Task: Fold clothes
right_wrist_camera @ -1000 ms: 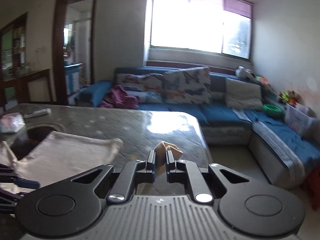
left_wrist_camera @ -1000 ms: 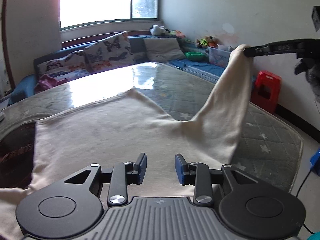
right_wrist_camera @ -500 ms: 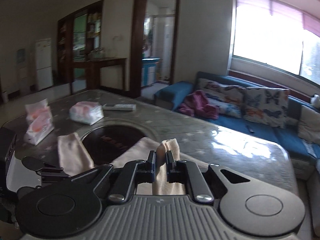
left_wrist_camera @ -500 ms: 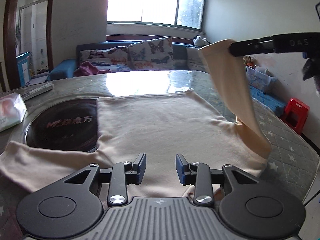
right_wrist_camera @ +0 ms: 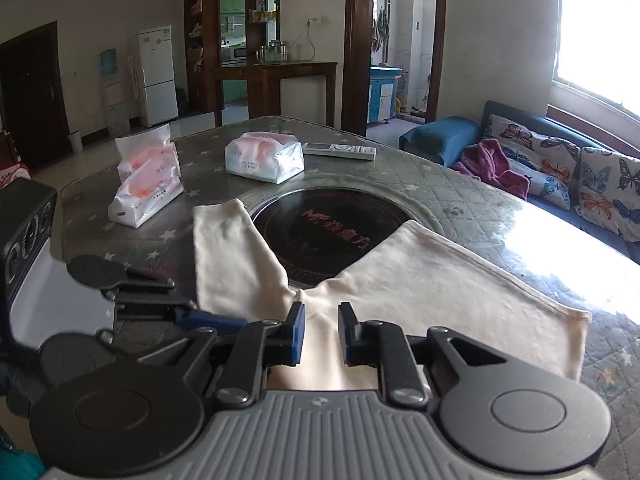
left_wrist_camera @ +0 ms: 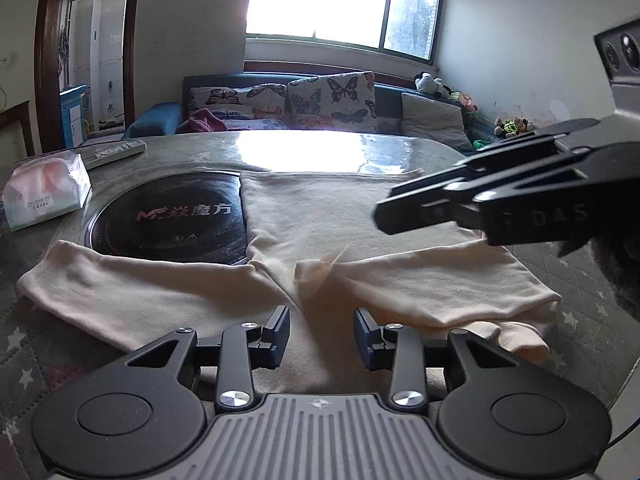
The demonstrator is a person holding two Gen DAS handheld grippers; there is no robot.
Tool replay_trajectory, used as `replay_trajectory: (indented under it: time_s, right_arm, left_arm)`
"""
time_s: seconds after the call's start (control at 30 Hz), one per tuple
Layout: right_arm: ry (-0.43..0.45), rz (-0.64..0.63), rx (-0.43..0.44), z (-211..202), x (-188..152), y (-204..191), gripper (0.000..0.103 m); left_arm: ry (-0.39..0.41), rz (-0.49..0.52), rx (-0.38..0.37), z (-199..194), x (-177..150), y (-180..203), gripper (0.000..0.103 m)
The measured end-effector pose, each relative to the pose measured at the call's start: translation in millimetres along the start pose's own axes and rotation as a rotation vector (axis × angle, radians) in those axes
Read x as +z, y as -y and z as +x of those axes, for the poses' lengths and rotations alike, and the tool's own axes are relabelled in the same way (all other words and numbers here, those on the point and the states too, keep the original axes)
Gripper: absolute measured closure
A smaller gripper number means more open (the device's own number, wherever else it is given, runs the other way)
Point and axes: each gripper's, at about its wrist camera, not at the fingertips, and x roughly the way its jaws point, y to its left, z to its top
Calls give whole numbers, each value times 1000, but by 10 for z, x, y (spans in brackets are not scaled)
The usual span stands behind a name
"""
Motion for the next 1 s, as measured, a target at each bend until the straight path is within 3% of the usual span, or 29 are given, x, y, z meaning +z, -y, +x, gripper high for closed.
replay_trajectory:
  time_s: [0.17,0.33,0.6,0.73,1.0]
  right_arm:
    - [-15,44,-66,-235,-203,172,84]
    - [-97,155,-174,-482,-683,494,84]
    - [-150,271,-208,-539,-1164,750,85]
    - [-109,246,-215,-605,-1049,783,85]
    - [-77,235,-202,-280,-819,937,85]
  left_arm:
    - [18,-2,6,-22,41,-31,65]
    - [33,25,-36,-1,93,92,67]
    - [-13,75,-65,243,127,252,69]
    - [-23,77,-65,293,154,248,69]
    - [-26,43,-42,466,266,216,69]
